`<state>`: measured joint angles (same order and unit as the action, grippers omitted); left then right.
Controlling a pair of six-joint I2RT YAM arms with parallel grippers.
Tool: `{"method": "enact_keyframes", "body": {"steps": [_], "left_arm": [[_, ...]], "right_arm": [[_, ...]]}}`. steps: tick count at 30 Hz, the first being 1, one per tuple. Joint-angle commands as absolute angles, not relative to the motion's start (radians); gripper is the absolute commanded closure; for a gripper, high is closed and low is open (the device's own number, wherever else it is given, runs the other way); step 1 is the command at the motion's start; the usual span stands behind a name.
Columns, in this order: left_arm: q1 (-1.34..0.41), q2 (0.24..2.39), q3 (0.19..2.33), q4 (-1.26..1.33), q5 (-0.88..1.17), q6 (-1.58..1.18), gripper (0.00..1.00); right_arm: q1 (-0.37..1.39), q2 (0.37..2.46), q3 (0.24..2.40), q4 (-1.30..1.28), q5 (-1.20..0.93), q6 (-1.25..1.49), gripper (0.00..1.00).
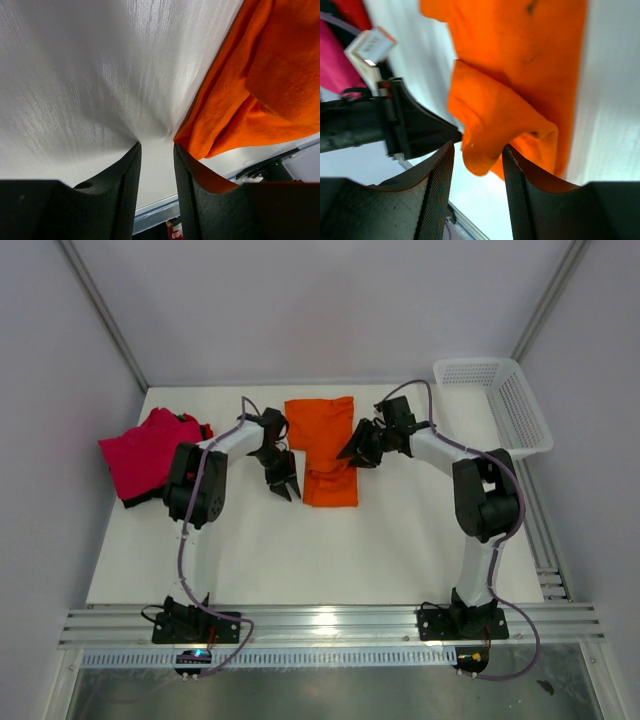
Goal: Fold and stack the t-shirts
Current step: Fold the folded rectangular tshirt in 1/3 of the way
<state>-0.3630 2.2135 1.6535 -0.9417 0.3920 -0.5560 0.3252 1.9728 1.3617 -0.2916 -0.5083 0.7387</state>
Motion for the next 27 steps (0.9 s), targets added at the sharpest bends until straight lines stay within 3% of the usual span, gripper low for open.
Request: {"method": "enact_keyframes", "body": {"steps": [1,7,15,27], "left_arm": [[-0.377,2.287,1.563,-0.861,0.307,-0.518,0.64],[-0.377,2.270,1.481,-0.815,0.310,-0.522,0.65],[-0.377,2.244,1.405,-0.781,0.318,-0.523,0.65],[-0.377,2.261,1.449,-0.802,0.324,-0.515,0.65]], "right_arm": [[0.322,1.891,1.411,-0.210,-0.574,0.791,0.52],[0.293,1.940,1.512,-0.158,-0.607,0.858,0.52],[0.255,2.048,1.692,-0.337,-0.534,0.758,0.52],[0.293,1.619,1.188,-0.204,-0.592,0.747,0.52]]}}
